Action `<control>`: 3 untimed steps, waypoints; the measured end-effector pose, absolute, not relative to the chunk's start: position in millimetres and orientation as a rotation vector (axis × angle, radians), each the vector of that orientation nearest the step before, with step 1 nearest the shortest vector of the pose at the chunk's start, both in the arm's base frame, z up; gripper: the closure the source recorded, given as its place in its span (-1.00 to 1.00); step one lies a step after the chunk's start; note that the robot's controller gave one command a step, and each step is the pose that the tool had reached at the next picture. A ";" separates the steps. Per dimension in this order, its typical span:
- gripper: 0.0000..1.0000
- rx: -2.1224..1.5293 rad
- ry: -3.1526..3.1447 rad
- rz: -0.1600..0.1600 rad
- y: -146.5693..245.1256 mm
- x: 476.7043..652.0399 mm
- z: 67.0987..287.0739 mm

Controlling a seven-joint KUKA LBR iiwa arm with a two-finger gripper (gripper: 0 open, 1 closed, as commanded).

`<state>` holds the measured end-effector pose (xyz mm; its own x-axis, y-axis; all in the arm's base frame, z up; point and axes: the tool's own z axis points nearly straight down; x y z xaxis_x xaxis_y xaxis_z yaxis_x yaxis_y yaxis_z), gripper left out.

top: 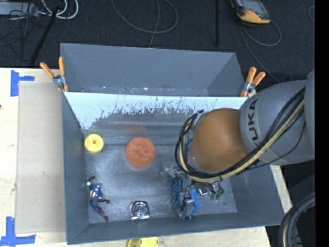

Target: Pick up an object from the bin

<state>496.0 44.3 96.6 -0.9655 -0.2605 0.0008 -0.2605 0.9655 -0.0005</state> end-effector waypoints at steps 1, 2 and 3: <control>-1.00 0.206 -3.133 -0.002 24.3 507.4 80.0; -1.00 0.444 -3.109 -0.001 -1.6 496.3 72.6; -1.00 0.341 -3.123 -0.002 -14.7 497.1 70.3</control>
Offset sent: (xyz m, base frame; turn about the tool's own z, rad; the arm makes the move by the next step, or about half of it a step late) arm -0.0058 -0.0559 -0.0266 -0.0392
